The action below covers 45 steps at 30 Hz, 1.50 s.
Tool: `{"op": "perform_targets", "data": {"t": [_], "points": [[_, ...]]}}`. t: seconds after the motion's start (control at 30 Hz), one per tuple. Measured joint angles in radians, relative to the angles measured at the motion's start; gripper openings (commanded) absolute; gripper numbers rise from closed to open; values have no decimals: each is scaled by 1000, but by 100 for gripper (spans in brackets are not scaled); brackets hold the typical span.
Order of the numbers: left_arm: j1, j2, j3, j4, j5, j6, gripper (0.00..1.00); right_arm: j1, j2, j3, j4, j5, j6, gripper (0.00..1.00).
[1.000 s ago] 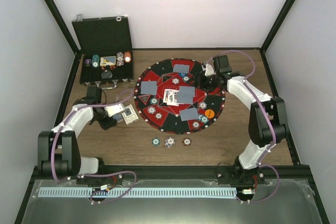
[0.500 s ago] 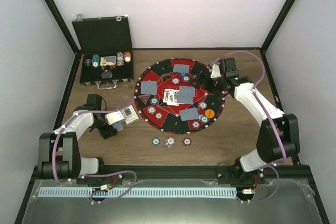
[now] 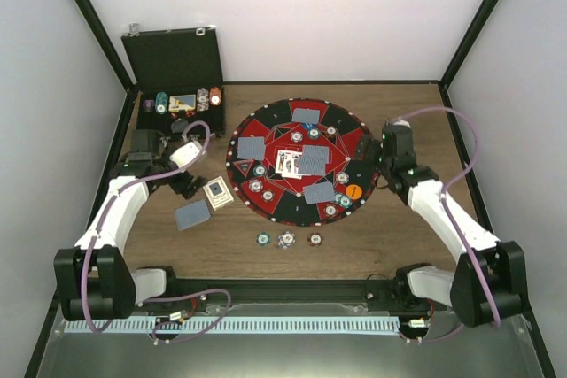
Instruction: Distribute texas hold em gaming equipment
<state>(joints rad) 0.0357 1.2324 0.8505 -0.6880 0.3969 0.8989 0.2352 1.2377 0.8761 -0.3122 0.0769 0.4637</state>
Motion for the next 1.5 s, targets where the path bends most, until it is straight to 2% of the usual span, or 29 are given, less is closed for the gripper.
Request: {"op": "perform_targets", "data": {"t": [0.13, 0.37, 0.53, 0.77, 0.83, 0.97, 1.1, 1.5], "points": [[0, -24, -35, 245, 48, -232, 100, 0, -73, -218, 216, 191, -43, 100], [0, 19, -369, 906, -55, -599, 100, -3, -11, -417, 555, 425, -105, 100], [1, 139, -539, 1310, -146, -735, 100, -5, 40, -572, 883, 476, -205, 100], [-2, 303, -605, 1765, -264, -809, 100, -24, 208, -639, 1321, 425, -370, 100], [-12, 319, -623, 1786, -309, -819, 100, -31, 262, -637, 1423, 396, -401, 100], [-24, 324, -595, 1810, -374, -837, 100, -128, 283, -638, 1486, 220, -401, 100], [-24, 324, -581, 1825, -405, -847, 100, -193, 304, -655, 1553, 128, -394, 100], [-24, 324, -581, 1824, -423, -851, 100, -193, 306, -657, 1571, 49, -392, 100]]}}
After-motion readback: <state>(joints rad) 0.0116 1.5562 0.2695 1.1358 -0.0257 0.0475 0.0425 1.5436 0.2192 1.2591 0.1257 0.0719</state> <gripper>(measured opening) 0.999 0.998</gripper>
